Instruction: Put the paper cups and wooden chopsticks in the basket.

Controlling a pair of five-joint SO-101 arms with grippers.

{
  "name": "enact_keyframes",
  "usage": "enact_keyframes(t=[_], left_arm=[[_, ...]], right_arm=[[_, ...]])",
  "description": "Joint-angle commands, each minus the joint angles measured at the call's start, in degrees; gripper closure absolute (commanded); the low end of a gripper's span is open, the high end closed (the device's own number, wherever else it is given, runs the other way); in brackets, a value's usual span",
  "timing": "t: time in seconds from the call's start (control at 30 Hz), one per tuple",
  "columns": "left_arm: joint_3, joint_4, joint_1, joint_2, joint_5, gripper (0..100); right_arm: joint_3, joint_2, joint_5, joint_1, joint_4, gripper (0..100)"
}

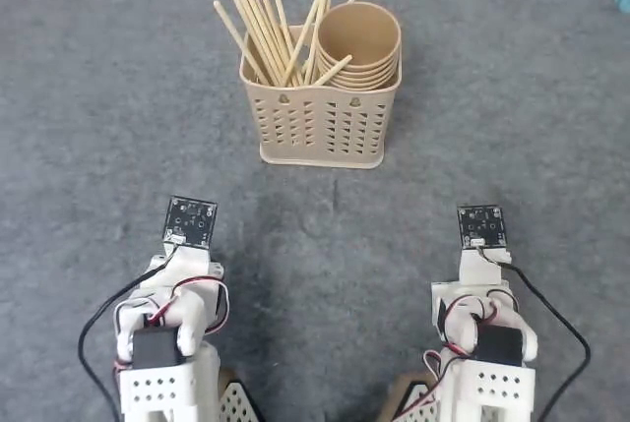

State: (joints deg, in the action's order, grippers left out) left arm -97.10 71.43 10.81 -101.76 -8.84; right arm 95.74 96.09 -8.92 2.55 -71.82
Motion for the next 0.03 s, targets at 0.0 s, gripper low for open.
enact_keyframes(t=[0.0], left_arm=[[0.48,0.18,-0.35,-1.05,0.62,99]], right_arm=[[-0.44,1.19,-0.79,-0.22,-0.4,98.6]])
